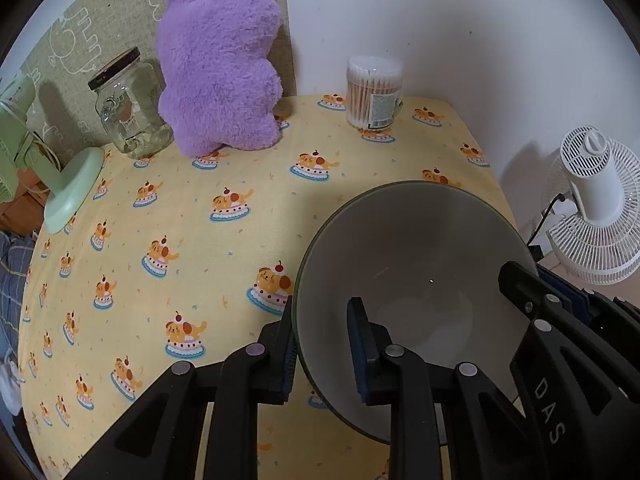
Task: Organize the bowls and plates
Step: 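Close both grippers on the rim of the third grey bowl, then lift the third grey bowl with both grippers and carry it toward the bowl stack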
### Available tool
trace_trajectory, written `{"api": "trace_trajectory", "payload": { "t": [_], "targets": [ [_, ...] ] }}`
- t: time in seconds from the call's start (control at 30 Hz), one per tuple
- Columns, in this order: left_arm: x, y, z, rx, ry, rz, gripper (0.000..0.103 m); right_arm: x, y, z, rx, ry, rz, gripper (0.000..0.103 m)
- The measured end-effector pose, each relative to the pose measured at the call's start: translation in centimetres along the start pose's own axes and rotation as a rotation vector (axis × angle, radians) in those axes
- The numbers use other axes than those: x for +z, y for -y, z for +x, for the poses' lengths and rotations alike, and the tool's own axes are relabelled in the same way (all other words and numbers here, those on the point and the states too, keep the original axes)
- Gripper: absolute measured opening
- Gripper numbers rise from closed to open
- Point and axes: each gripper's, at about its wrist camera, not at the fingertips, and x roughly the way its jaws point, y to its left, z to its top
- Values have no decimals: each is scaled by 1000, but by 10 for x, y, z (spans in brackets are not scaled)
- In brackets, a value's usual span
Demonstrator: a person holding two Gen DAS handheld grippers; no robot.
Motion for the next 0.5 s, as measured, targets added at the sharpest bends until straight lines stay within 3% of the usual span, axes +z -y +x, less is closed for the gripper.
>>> {"api": "trace_trajectory", "payload": {
  "t": [0.5],
  "targets": [
    [-11,-1,-22,3,8,17,21,-13,0,-21,2,-15,9,15]
  ]
}}
